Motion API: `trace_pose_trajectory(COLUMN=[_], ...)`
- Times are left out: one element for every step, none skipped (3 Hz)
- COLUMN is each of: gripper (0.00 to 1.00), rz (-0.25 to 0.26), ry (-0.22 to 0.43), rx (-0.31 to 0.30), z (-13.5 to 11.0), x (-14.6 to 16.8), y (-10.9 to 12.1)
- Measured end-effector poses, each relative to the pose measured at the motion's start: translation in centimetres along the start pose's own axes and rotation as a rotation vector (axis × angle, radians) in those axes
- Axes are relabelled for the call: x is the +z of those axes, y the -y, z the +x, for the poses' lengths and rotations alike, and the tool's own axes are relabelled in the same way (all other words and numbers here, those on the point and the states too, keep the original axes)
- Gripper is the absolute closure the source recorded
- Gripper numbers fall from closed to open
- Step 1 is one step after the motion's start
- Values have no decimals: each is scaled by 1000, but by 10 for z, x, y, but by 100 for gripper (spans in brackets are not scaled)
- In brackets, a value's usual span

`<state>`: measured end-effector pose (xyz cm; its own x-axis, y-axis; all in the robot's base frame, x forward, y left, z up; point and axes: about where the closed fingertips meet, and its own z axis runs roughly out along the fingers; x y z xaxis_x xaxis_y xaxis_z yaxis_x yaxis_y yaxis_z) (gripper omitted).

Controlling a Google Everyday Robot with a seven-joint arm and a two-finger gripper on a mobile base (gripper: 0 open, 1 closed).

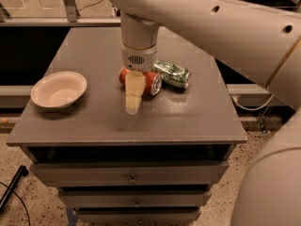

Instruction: Knock coke can over

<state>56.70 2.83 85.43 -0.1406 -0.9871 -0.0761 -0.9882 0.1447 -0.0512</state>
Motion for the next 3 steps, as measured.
trace_pose_trajectory(gripper=[0,0,0], rz=[45,96,127], ry=[123,210,291], rx=[-7,-22,-4], z=[10,19,38], x=[-38,-81,-110], y=[14,30,53])
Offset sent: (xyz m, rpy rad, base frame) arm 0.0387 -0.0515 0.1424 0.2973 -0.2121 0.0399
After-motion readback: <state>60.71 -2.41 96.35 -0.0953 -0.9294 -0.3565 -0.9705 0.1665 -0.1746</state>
